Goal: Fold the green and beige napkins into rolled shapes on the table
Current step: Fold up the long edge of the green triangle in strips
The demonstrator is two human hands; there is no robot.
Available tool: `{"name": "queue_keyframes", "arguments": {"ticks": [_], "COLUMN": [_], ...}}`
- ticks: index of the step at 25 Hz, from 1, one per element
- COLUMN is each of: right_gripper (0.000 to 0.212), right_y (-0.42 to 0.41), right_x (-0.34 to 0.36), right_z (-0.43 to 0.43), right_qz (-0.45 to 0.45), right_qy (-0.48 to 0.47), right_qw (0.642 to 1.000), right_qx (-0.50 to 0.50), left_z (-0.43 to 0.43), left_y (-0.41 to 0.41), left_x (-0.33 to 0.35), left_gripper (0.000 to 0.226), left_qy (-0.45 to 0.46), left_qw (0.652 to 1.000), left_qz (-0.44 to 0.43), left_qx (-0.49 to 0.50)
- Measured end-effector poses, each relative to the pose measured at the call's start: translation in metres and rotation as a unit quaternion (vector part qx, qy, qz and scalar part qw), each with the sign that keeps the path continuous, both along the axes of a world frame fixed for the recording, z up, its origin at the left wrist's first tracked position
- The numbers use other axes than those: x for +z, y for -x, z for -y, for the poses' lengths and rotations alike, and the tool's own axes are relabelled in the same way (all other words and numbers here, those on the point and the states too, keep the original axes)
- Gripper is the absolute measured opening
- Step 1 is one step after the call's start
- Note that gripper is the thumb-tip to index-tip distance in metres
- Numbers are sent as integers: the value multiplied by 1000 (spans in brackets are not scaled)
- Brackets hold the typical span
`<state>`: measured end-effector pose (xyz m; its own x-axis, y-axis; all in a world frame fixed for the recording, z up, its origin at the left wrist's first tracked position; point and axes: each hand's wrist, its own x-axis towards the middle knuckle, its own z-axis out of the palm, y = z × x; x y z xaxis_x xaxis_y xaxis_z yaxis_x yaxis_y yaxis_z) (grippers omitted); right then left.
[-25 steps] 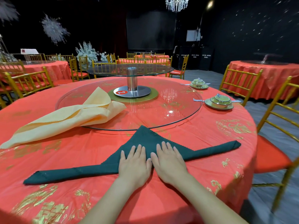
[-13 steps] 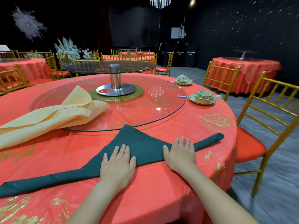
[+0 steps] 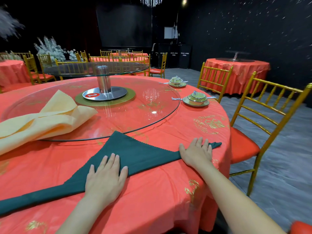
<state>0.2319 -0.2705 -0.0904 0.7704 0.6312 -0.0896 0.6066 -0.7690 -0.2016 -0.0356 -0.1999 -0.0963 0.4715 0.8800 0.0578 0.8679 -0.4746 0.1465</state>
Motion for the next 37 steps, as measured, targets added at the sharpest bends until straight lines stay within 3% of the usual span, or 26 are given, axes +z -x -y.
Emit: {"name": "queue_keyframes", "arguments": {"ticks": [7,11,15,18,21,32,37], "right_gripper": [85,72,60,61,61,58,55], "right_y": [-27,-21,34,102,133,135,135], "right_x": [-1,8,17,14,11,-1,0], "right_z": [12,8,0,-2,-11,-19,-17], "right_qz": [5,15,72,79,98,70,62], "right_qy": [8,32,-46,-78,-55,-61,-64], "right_qw": [999,999,988,943,912,926,924], "right_qx": [-33,-12,130,313,394,367,372], "left_z": [2,3,3,3,2,-4,-17], "left_y": [-1,-3,-4,-4,-2,14,56], "left_x": [1,1,3,4,5,5,7], "left_gripper": [63,65,65,64,57,53,51], "left_qy": [-1,3,11,16,17,4,6], "left_qw": [1000,1000,1000,1000,999,998,999], "left_qz": [-3,-13,-25,-24,-26,-24,-37], "left_qx": [2,4,1,-2,-9,-51,-19]}}
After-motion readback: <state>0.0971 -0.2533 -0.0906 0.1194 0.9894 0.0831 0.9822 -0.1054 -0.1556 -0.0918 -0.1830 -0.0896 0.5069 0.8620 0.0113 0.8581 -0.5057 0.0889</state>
